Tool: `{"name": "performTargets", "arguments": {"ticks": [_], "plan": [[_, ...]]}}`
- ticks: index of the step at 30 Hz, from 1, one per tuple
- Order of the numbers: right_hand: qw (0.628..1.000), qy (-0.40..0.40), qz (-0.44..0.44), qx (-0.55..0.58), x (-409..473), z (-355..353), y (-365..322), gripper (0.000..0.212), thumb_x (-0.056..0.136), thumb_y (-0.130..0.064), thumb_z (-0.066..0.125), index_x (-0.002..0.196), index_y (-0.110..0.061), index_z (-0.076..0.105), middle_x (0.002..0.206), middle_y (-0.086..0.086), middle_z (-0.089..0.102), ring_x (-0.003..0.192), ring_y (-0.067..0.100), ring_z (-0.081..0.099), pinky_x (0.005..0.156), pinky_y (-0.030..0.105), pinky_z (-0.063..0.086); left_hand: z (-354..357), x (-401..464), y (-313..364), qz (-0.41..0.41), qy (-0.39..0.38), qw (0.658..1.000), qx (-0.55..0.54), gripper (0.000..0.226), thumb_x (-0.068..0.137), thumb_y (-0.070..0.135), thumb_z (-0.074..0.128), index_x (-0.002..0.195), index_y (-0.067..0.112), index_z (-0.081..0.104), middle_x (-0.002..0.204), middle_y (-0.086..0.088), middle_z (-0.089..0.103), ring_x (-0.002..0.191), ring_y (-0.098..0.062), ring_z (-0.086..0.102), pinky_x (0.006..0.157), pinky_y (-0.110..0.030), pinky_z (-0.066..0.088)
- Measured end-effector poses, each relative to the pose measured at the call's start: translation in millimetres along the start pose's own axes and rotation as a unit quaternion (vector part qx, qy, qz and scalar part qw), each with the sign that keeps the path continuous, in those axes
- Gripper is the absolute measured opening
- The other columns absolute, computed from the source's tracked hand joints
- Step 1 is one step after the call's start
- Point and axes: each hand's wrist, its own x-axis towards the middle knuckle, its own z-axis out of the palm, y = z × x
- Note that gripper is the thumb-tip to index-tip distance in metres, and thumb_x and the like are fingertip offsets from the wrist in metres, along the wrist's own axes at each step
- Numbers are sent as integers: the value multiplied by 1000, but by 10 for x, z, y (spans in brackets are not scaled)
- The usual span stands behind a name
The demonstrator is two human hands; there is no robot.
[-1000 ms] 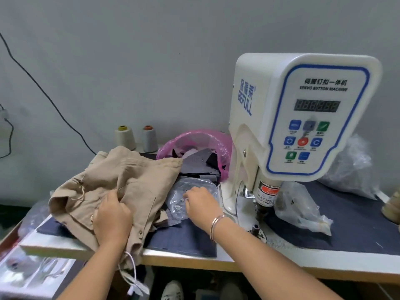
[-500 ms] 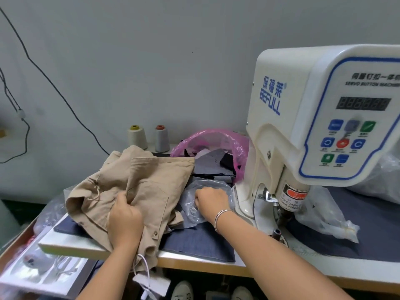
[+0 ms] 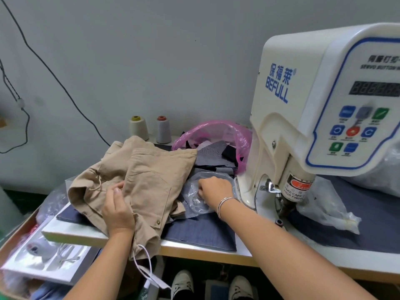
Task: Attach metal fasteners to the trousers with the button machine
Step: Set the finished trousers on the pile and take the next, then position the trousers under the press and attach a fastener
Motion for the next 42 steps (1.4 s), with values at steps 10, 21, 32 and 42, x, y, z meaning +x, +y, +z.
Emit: {"name": "performTargets", "arguments": {"ticks": [10,21,32,42], "plan": [[955,160,52,245,-303,-129,-38,16,91,-29,57,91,-19,69,96,-2,61,94,18,55,87,35,42,13,-2,-17,12,-6,999,41,49,90,32,24,106,1,58,94,-18,57,86,-31,50,71,-33,28],[821,250,168,485,-2007,-267,755,12,82,-13,69,76,-24,69,79,-11,65,79,7,62,70,18,46,2,9,-46,26,-29,997,66,51,89,33,22,106,-3,53,105,-29,56,94,-38,49,74,-37,27],[900,218,90,367,-1766,-298,1148,21,80,-5,72,68,-17,61,67,-6,55,67,4,54,61,8,40,12,23,-41,7,-55,992,116,43,86,32,37,115,7,54,114,-23,60,103,-41,53,83,-44,38],[940,234,47,243,-1710,-343,1258,15,75,-5,78,69,-10,65,67,2,59,66,17,58,65,14,41,305,-275,474,172,-181,963,98,23,86,14,43,104,11,55,92,-8,62,80,-25,54,72,-37,41]]}}
